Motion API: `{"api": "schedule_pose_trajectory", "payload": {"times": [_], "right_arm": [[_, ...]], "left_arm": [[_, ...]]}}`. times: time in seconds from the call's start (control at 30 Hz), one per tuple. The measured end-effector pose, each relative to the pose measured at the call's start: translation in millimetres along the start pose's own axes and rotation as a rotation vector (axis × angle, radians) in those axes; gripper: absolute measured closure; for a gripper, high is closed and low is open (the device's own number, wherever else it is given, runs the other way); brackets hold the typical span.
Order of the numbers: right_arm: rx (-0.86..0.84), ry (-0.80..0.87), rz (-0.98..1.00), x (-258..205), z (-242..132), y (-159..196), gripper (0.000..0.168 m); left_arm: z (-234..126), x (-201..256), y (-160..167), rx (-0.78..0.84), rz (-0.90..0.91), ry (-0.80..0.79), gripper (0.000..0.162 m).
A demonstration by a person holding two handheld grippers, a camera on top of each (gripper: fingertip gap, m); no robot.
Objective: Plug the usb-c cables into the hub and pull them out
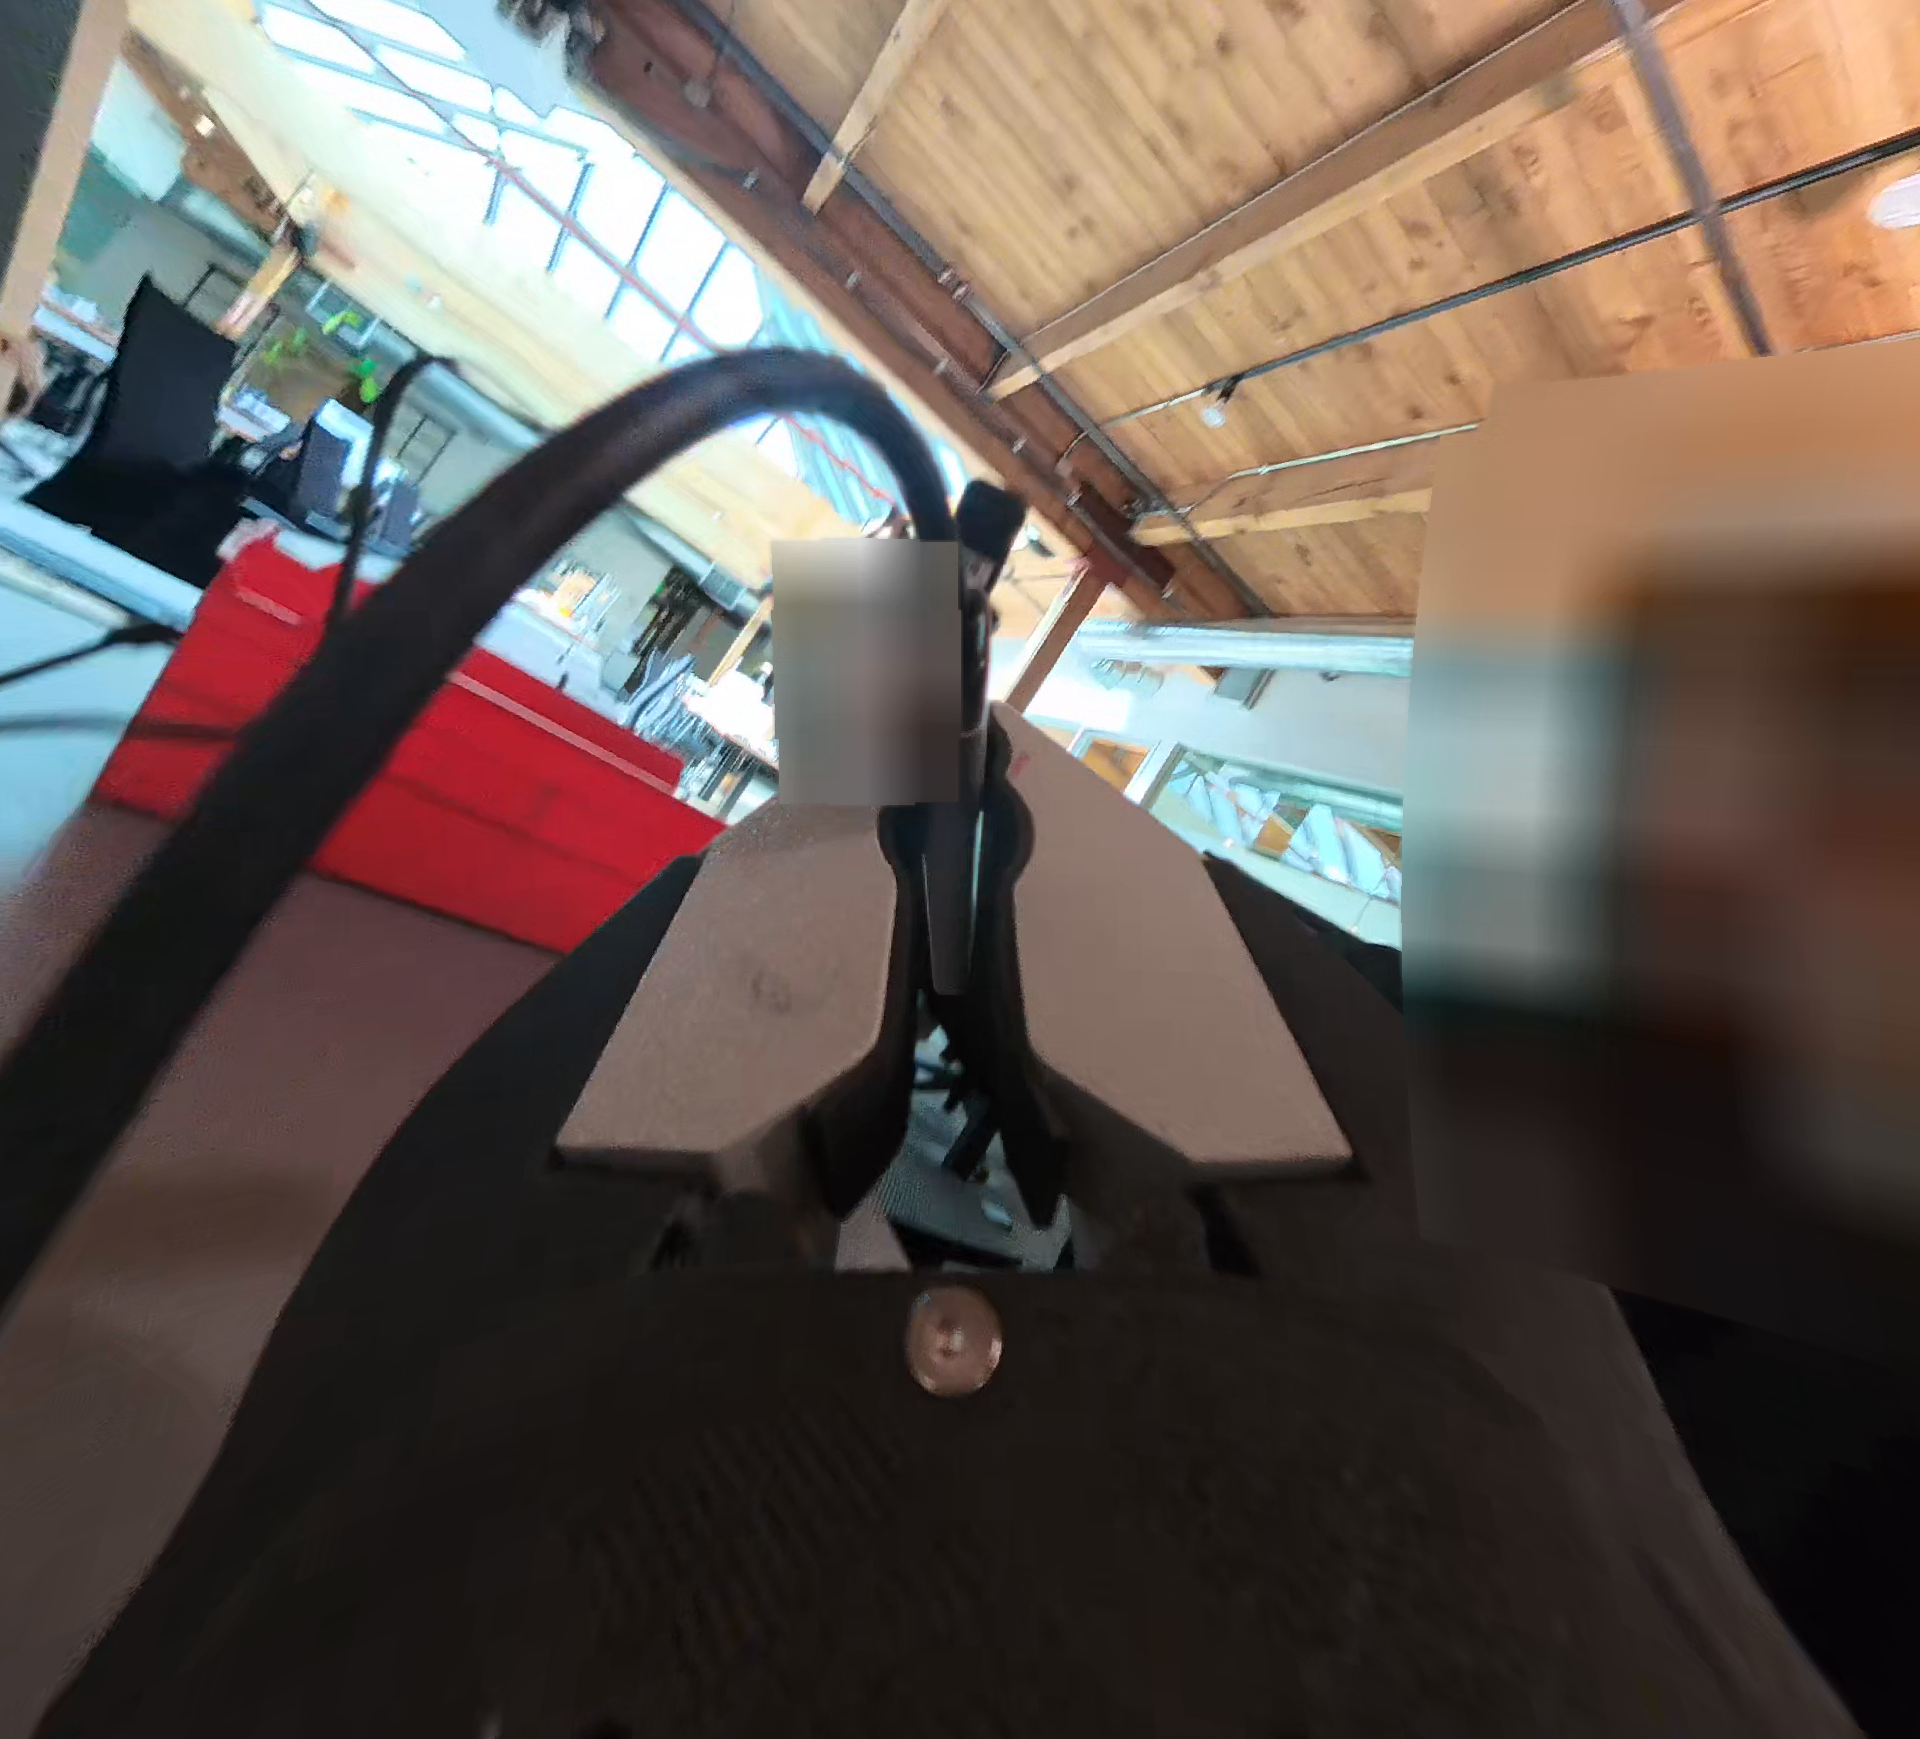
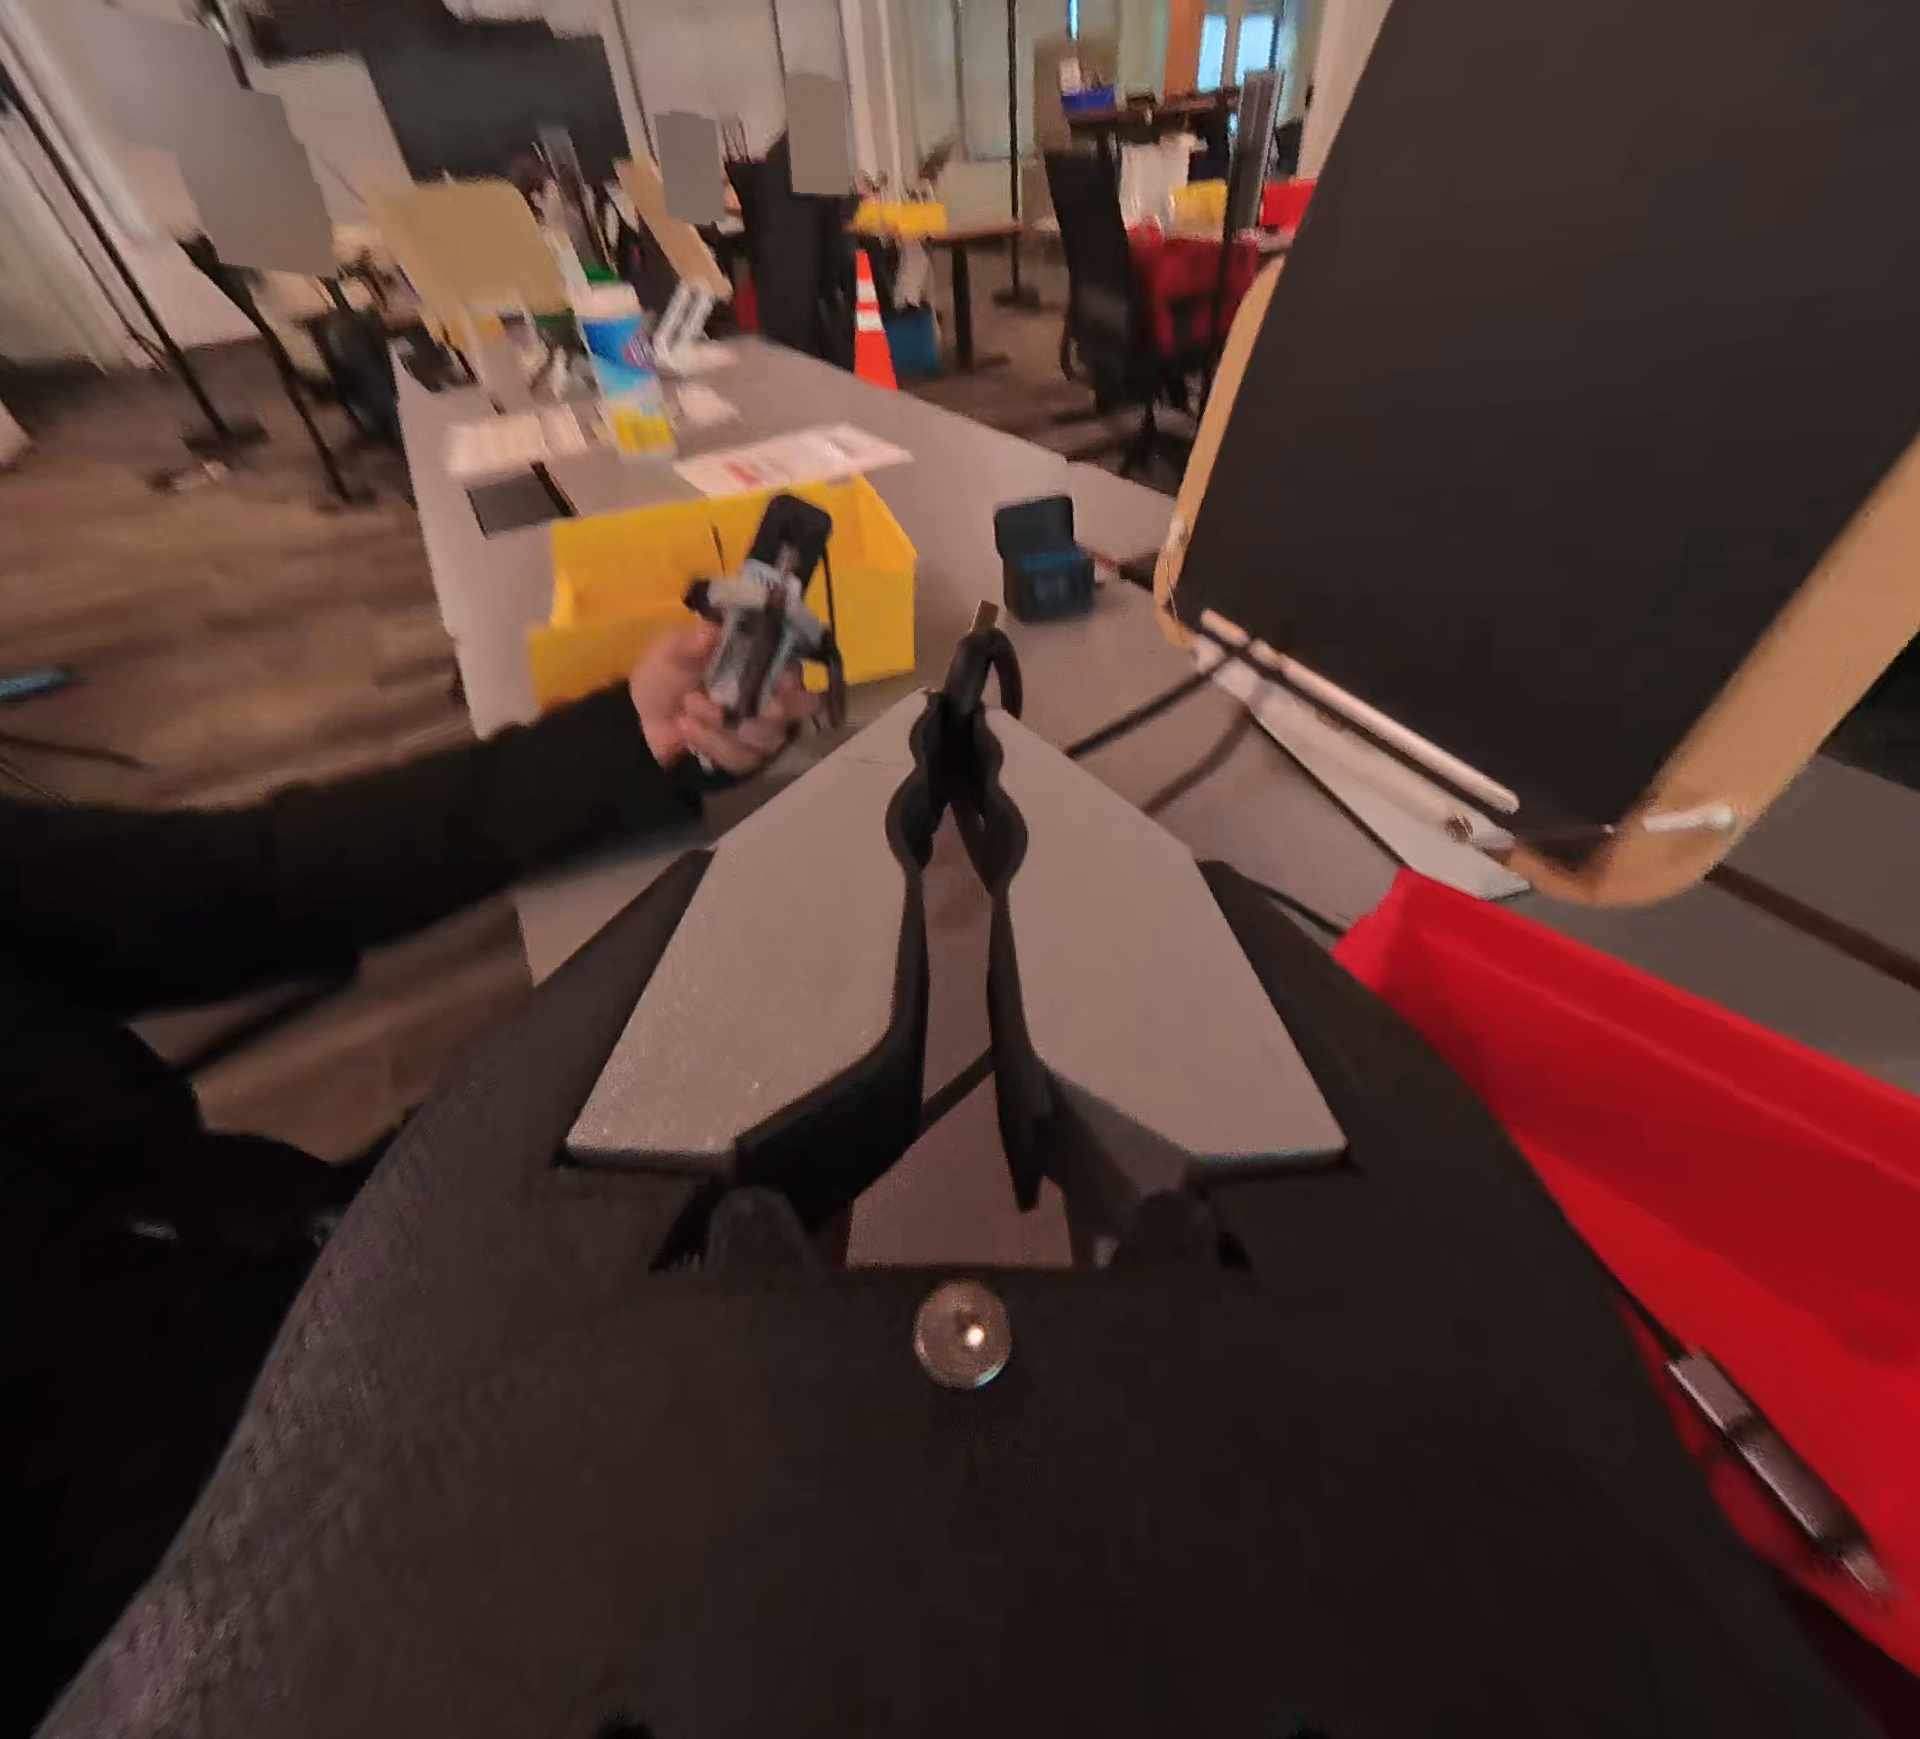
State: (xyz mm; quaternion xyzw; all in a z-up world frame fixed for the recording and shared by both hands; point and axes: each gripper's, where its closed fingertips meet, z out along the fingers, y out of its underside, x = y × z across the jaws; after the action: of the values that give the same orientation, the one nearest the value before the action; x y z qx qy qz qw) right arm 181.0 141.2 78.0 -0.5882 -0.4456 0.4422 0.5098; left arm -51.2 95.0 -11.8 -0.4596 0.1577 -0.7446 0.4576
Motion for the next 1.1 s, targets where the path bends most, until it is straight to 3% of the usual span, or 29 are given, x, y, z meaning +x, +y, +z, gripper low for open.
{"api": "schedule_pose_trajectory", "payload": {"times": [0.17, 0.27, 0.4, 0.5, 0.6, 0.77, 1.1], "right_arm": [[0.019, 0.026, -0.023, 13.9, 9.1, -34.1, 0.168], [0.116, 0.064, -0.034, 23.5, 1.7, -77.7, 0.168], [0.312, 0.05, -0.08, 17.8, -32.7, -155.5, 0.168], [0.502, -0.051, -0.067, -1.4, -73.4, -212.9, 0.168], [0.552, -0.034, -0.013, 1.2, -111.5, -240.1, 0.168], [0.477, 0.06, -0.009, 13.0, -155.1, -237.1, 0.168], [0.274, 0.112, 0.103, 41.4, -164.6, -170.2, 0.168]], "left_arm": [[7.7, -28.2, 29.8, -0.138, -0.014, -0.127, 0.157], [7.7, -39.1, 38.6, -0.176, -0.019, -0.176, 0.157], [5.5, -45.2, 39.8, -0.185, -0.015, -0.213, 0.157], [6.0, -45.7, 39.7, -0.184, -0.016, -0.217, 0.157], [5.4, -47.8, 40.3, -0.186, -0.017, -0.232, 0.157], [5.4, -49.1, 40.2, -0.181, -0.026, -0.237, 0.157], [5.2, -54.7, 47.3, -0.208, -0.036, -0.256, 0.157]]}}
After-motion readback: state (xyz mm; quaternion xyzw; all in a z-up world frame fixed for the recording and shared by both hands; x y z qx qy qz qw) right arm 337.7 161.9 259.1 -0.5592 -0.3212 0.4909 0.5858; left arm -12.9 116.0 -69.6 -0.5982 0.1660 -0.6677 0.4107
